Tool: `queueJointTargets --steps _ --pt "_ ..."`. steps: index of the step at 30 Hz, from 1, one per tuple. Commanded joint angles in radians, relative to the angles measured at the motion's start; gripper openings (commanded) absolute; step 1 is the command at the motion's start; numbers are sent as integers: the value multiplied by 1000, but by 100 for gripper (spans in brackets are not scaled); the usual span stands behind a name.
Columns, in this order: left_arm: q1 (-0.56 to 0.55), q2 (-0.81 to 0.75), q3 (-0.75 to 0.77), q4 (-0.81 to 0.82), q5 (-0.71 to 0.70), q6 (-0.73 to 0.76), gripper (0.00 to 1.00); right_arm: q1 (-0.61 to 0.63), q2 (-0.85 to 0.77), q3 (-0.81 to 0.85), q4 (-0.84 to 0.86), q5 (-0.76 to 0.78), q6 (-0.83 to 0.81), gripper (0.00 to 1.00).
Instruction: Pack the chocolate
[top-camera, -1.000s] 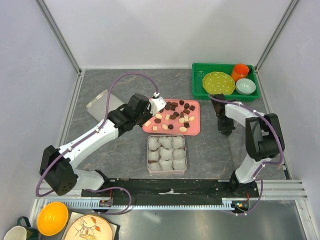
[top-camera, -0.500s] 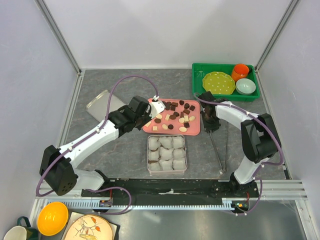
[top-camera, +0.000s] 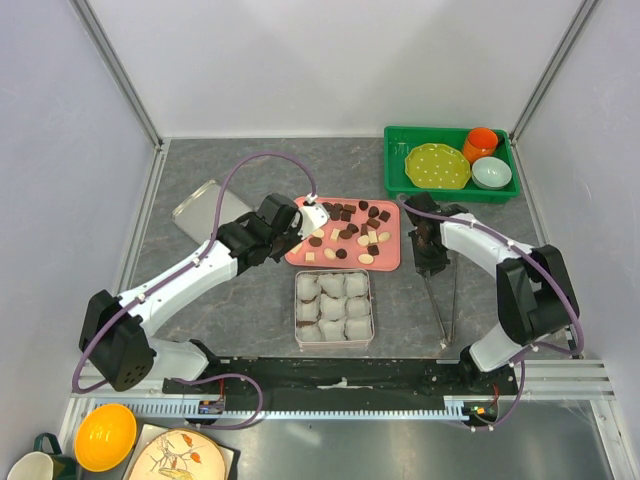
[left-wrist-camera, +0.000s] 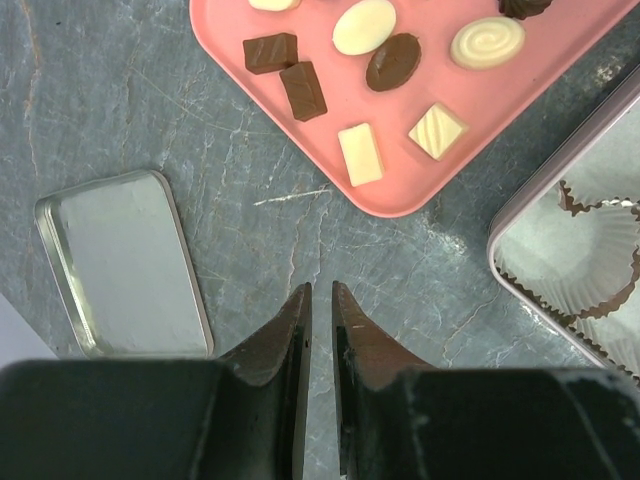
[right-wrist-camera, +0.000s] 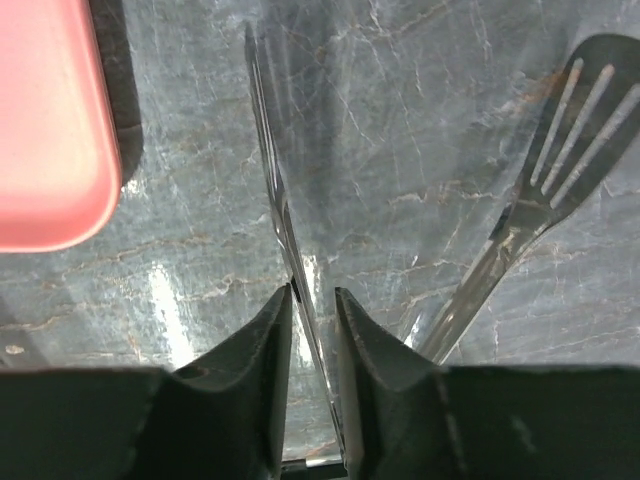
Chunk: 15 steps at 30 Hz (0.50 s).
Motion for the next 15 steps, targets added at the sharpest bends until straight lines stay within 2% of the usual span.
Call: queueJointTargets --steps 1,4,6,13,14,15 --pt "2 -36 1 -21 -14 -17 20 7 -63 -25 -15 12 33 30" --pt "3 -58 8 -46 -12 -20 21 12 -50 -49 -9 -11 39 29" --pt "3 -73 12 -58 -15 -26 25 22 -40 -61 -6 -10 45 31" --pt "3 -114 12 -95 -41 -25 26 39 -27 -107 22 -19 48 31" --pt "3 -117 12 -96 -43 -25 26 42 -30 -109 25 -21 49 29" --pt "3 -122 14 -102 -44 -25 26 42 -36 -111 29 -19 48 20"
